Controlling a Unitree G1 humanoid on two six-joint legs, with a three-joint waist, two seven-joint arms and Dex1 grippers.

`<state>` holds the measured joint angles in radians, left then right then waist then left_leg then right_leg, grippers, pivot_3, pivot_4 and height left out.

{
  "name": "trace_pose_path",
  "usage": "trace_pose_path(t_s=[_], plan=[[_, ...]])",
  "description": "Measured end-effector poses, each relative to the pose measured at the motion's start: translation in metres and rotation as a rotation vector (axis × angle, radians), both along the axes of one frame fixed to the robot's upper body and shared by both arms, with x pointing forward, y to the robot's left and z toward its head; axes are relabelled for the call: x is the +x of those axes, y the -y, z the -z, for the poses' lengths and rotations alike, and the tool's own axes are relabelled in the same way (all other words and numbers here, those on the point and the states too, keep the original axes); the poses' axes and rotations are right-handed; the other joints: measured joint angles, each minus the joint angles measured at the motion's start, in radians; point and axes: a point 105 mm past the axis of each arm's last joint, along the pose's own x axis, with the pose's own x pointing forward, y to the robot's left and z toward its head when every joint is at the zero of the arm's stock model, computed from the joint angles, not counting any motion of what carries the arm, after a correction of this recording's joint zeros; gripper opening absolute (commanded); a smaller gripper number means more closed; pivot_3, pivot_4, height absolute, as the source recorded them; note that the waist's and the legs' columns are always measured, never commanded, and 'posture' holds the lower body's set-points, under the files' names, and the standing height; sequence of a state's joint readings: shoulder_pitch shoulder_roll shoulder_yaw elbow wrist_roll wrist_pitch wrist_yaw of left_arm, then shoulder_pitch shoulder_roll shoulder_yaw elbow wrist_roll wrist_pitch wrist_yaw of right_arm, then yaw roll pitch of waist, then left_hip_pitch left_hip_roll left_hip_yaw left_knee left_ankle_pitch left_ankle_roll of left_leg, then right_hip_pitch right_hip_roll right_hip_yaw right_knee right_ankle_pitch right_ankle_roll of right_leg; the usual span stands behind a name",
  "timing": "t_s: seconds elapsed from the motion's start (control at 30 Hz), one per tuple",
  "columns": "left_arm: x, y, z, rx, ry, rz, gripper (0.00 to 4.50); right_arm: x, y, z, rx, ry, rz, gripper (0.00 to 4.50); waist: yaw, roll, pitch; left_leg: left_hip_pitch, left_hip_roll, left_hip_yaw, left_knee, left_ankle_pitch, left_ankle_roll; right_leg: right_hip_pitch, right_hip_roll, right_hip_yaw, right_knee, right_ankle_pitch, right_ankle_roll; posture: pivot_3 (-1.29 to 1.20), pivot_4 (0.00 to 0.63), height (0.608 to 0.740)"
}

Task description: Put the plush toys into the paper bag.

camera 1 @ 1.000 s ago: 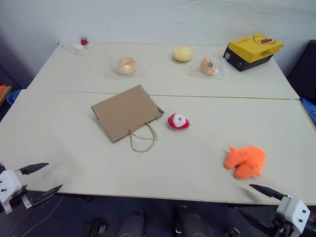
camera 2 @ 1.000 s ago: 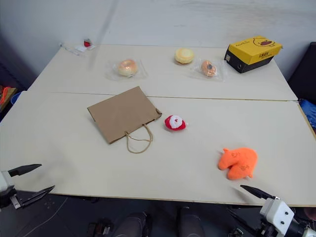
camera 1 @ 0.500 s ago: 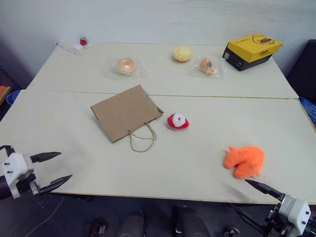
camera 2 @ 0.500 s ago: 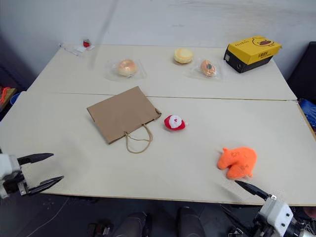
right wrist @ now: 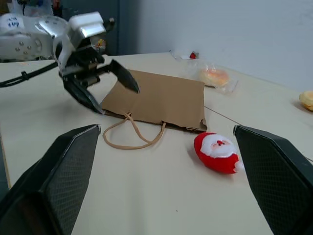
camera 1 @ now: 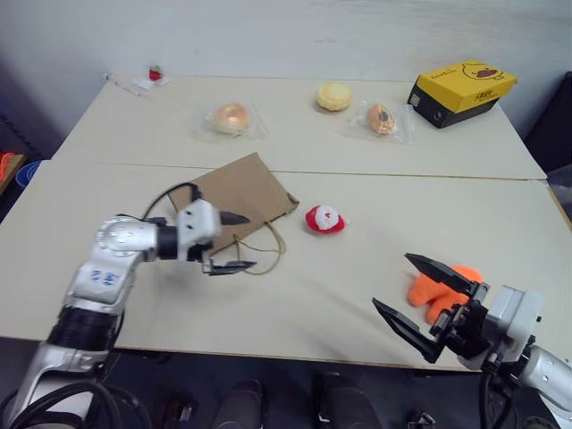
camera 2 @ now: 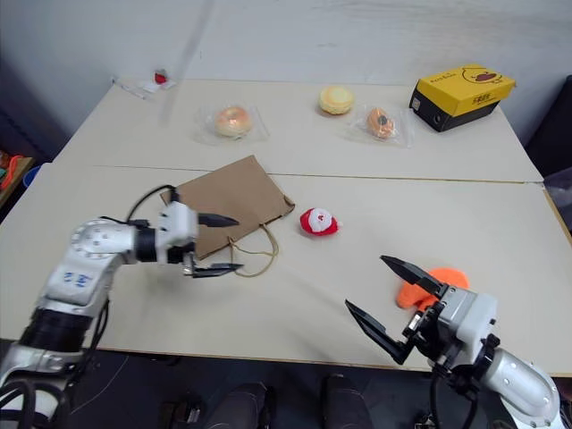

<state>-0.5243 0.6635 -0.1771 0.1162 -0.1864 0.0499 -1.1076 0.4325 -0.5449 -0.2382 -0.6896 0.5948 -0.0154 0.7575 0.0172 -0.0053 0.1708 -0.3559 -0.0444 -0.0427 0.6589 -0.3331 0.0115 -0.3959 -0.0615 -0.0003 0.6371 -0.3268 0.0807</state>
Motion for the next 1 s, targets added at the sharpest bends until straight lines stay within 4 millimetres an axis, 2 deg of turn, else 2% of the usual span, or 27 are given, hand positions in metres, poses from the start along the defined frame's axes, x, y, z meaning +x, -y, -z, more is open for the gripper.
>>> trace_pose_path(t_s=[0.07, 0.1, 0.17, 0.37, 0.53, 0.57, 0.67, 0.73, 0.8, 0.9, 1.0], plan=[[0.004, 0.005, 0.011, 0.049, 0.005, 0.024, 4.50, 0.002, 0.000, 0.001, -0.014, 0.000, 0.014, 4.46, 0.000, 0.000, 0.000, 0.000, 0.000, 0.000, 0.001, 0.000, 0.000, 0.000, 0.000, 0.000, 0.001, 0.000, 0.000, 0.00, 0.150, 0.740], [0.007, 0.006, 0.016, 0.073, 0.012, 0.032, 4.12, 0.002, 0.001, 0.001, -0.020, -0.001, 0.021, 4.50, 0.000, 0.000, 0.000, 0.000, 0.000, 0.000, 0.001, 0.000, 0.000, 0.000, 0.000, 0.000, 0.001, 0.000, 0.000, 0.00, 0.150, 0.740], [0.012, 0.008, 0.018, 0.080, 0.025, 0.034, 3.66, 0.002, 0.001, 0.003, -0.030, -0.007, 0.027, 4.50, 0.003, 0.000, 0.000, 0.000, 0.000, 0.000, 0.003, 0.000, 0.000, 0.000, 0.000, 0.000, 0.001, 0.000, 0.000, 0.00, 0.150, 0.740], [0.021, 0.014, 0.010, 0.056, 0.060, 0.053, 1.74, -0.004, 0.005, 0.014, -0.039, -0.035, 0.048, 4.50, 0.007, -0.001, 0.000, -0.001, 0.000, 0.000, 0.005, -0.001, 0.001, 0.000, 0.000, 0.001, 0.003, 0.000, 0.000, 0.00, 0.150, 0.740], [0.024, 0.019, 0.014, 0.024, 0.039, 0.056, 0.15, -0.005, 0.008, 0.018, -0.043, -0.051, 0.061, 4.50, 0.006, -0.001, 0.000, -0.001, 0.000, 0.000, 0.005, -0.001, 0.001, 0.000, 0.000, 0.001, 0.004, 0.000, 0.000, 0.00, 0.150, 0.740], [0.024, 0.023, 0.013, 0.006, 0.032, 0.065, 0.02, -0.005, 0.008, 0.018, -0.043, -0.054, 0.065, 4.50, 0.006, -0.001, 0.000, -0.001, 0.000, 0.000, 0.005, -0.001, 0.001, 0.000, 0.000, 0.001, 0.004, 0.000, 0.000, 0.00, 0.150, 0.740], [0.021, 0.030, 0.007, -0.070, -0.001, 0.086, 0.02, -0.005, 0.014, 0.019, -0.049, -0.061, 0.094, 4.50, 0.006, -0.001, 0.000, -0.001, 0.000, 0.000, 0.005, -0.001, 0.001, 0.000, 0.000, 0.001, 0.004, 0.000, 0.000, 0.00, 0.150, 0.740], [0.018, 0.035, -0.004, -0.157, -0.032, 0.109, 0.02, -0.005, 0.019, 0.019, -0.056, -0.081, 0.115, 4.50, 0.006, -0.001, 0.000, -0.001, 0.000, -0.001, 0.006, -0.001, 0.001, 0.000, 0.000, 0.001, 0.005, 0.000, 0.000, 0.00, 0.150, 0.740], [0.008, 0.043, -0.025, -0.264, -0.047, 0.173, 0.00, -0.005, 0.016, 0.017, -0.055, -0.104, 0.094, 4.08, 0.005, -0.001, 0.001, -0.002, 0.001, -0.001, 0.006, -0.001, 0.001, 0.000, 0.000, 0.001, 0.005, 0.000, 0.000, 0.00, 0.150, 0.740], [-0.012, 0.051, -0.059, -0.386, -0.034, 0.291, 0.00, 0.004, -0.005, 0.004, -0.050, -0.087, 0.014, 3.22, -0.008, -0.001, 0.000, -0.001, 0.002, -0.001, 0.007, -0.001, -0.001, 0.000, 0.001, 0.001, 0.004, 0.000, 0.000, 0.00, 0.150, 0.740], [-0.027, 0.052, -0.068, -0.417, -0.054, 0.338, 0.00, 0.024, -0.033, -0.003, -0.064, -0.060, -0.070, 2.08, -0.020, -0.001, 0.000, 0.001, 0.002, -0.001, 0.007, 0.000, -0.002, 0.000, 0.001, 0.001, 0.003, 0.000, -0.001, 0.00, 0.150, 0.740]])
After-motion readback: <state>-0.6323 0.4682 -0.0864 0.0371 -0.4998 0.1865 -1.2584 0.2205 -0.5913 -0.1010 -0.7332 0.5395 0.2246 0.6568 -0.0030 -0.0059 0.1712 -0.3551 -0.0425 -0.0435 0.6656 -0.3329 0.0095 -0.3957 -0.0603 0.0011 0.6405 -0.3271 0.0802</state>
